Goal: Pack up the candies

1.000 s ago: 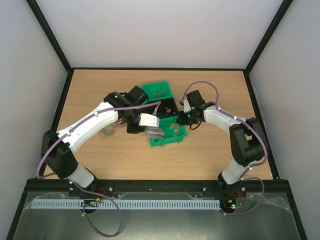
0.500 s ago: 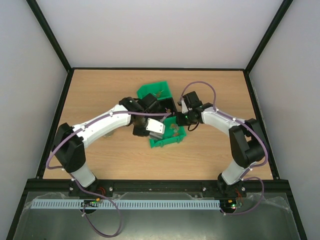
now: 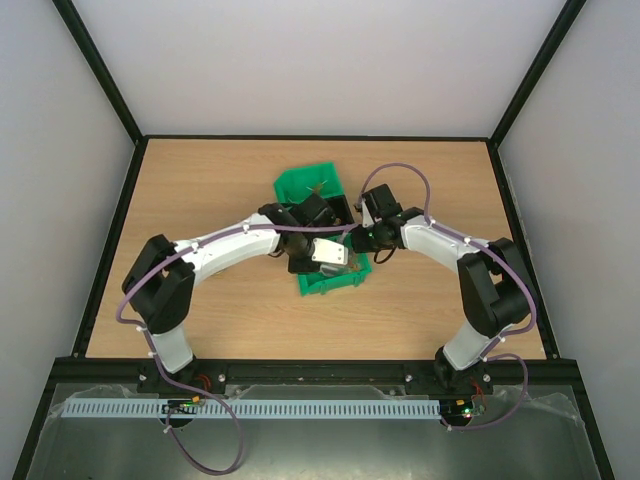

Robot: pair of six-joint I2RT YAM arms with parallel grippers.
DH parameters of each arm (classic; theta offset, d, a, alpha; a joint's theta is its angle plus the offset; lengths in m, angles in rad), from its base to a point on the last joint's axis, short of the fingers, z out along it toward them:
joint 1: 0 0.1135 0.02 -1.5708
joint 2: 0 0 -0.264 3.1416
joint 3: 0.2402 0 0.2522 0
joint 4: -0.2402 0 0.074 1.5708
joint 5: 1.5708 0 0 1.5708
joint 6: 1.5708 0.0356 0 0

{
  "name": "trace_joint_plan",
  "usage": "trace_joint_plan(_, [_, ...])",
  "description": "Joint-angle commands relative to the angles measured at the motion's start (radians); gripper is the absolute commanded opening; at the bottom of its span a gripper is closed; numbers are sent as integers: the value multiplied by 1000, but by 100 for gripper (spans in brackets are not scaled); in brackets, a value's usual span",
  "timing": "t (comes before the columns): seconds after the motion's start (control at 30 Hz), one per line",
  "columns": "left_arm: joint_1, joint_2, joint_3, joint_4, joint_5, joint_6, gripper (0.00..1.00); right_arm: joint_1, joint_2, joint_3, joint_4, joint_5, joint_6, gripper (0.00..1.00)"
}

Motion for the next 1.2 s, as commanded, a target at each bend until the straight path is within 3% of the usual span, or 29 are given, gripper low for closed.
trace_joint_plan(0.0, [-17,96,-114,25,73,-88,2,5,-10,-17,12,24,38,1])
trace_joint_plan(0.37, [67,10,-396,568,330,-357,2,5,-14,-24,6,13,42,1])
trace_joint_plan(0.53, [117,-55,-472,742,462,-402,2,3,-24,-23,-5,13,15,1])
trace_joint_plan(0.9, [209,-152,-577,895,588,-410,2,-25,-82,-63,-6,-23,-38,1])
trace_joint_plan(1.17, [218,-180,-631,1000,630,-474,2,-52,-87,-53,-34,-51,-64,1])
